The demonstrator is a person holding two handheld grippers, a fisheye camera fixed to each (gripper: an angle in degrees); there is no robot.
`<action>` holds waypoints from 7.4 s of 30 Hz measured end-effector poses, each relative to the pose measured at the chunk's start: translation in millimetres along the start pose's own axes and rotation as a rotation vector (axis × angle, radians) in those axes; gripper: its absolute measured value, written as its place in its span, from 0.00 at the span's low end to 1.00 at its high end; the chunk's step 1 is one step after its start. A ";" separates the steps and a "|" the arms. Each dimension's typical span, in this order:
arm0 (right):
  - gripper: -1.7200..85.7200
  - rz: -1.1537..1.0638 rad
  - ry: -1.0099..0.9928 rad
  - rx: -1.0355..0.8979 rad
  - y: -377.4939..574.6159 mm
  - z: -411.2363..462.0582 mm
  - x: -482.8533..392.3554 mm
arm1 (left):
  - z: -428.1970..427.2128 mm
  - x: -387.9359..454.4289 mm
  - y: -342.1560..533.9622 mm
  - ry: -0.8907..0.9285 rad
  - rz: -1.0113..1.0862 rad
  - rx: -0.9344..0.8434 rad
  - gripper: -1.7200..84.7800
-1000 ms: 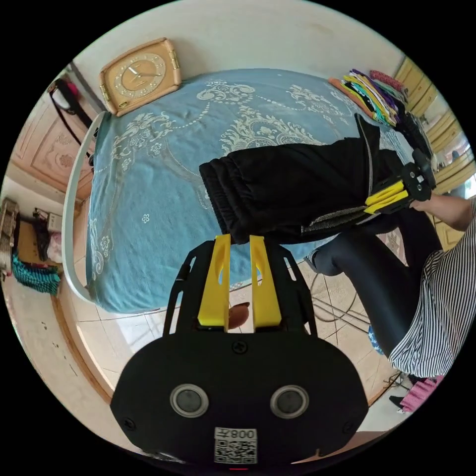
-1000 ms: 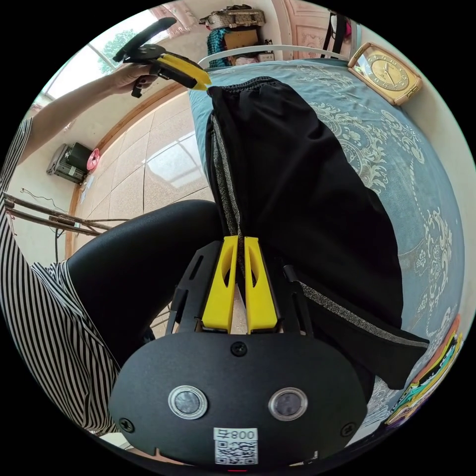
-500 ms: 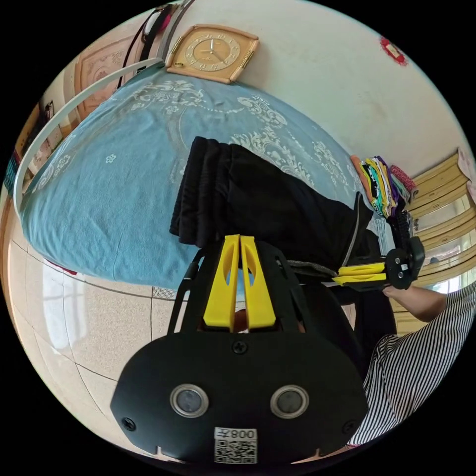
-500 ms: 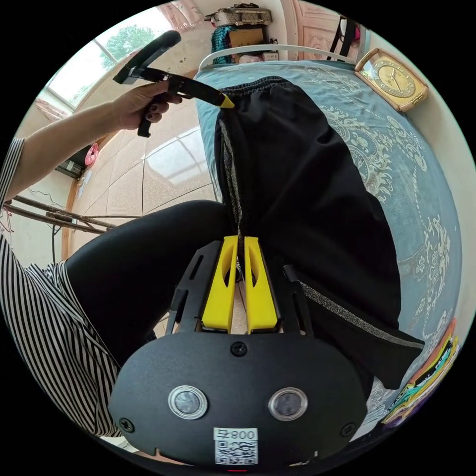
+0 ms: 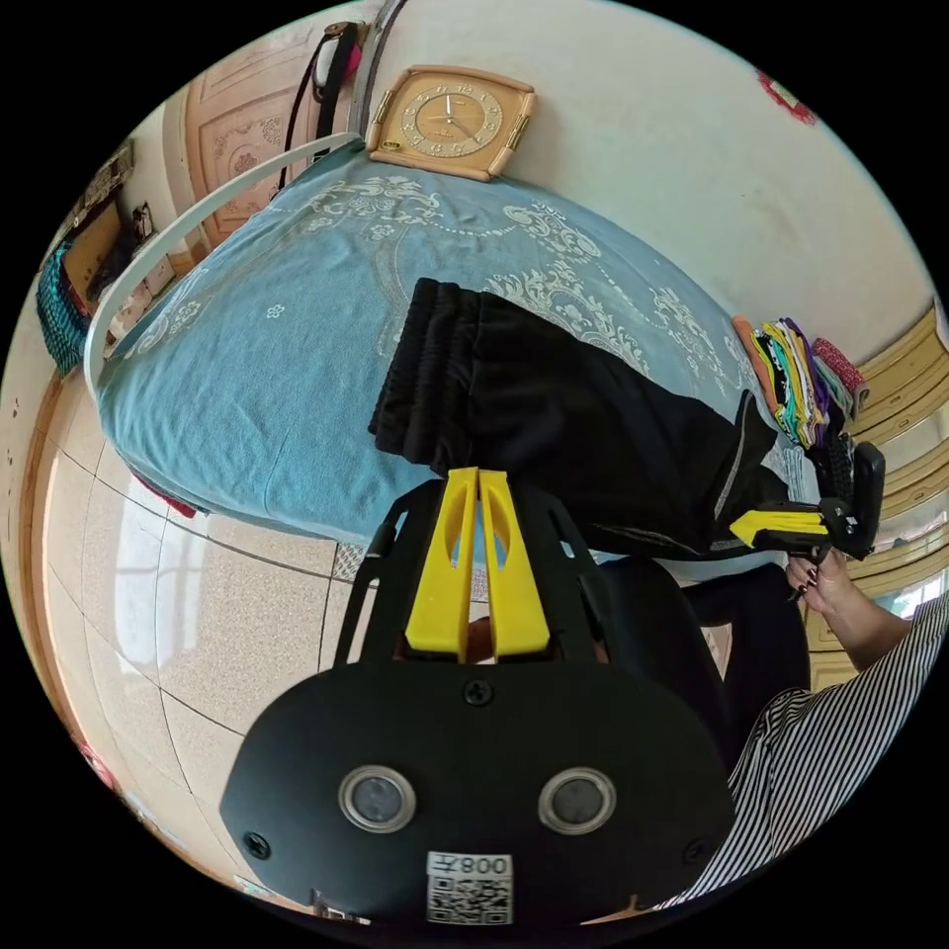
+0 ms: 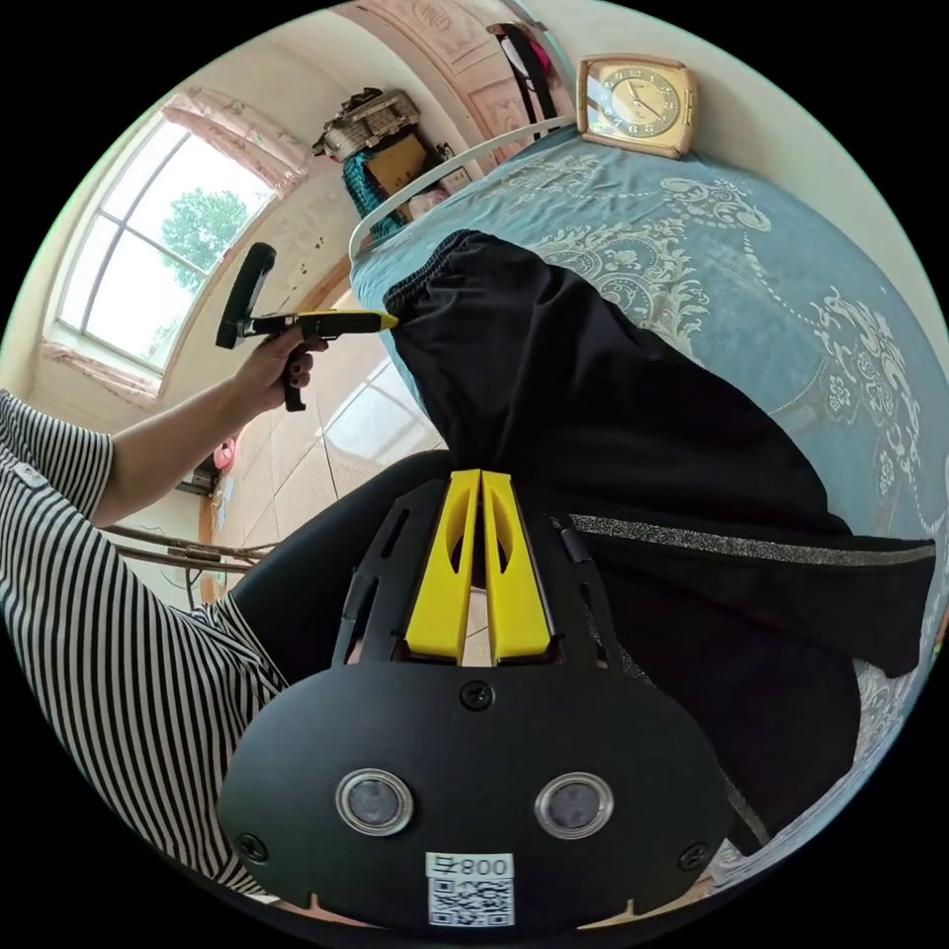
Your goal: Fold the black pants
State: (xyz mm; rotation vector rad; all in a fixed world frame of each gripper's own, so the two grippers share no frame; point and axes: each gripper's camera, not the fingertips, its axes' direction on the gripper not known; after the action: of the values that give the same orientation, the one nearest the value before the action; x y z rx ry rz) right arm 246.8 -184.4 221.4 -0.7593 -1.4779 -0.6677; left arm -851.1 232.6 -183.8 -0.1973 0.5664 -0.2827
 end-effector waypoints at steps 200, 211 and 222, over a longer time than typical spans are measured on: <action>0.02 1.026 0.368 0.527 526.4 -248.1 123.8 | 1079.7 609.6 121.5 0.309 1.122 -0.377 0.05; 0.02 0.915 0.420 0.499 461.2 -271.7 120.9 | 1016.8 544.6 103.5 0.276 0.984 -0.325 0.03; 0.02 0.889 0.400 0.387 380.4 -273.3 197.0 | 945.7 519.2 61.9 0.239 0.920 -0.281 0.02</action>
State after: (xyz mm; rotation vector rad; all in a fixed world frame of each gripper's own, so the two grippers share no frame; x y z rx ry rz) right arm 715.1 -155.0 416.6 -0.8194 -0.7406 0.1455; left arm 103.5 227.0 322.7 -0.1564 0.8738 0.6778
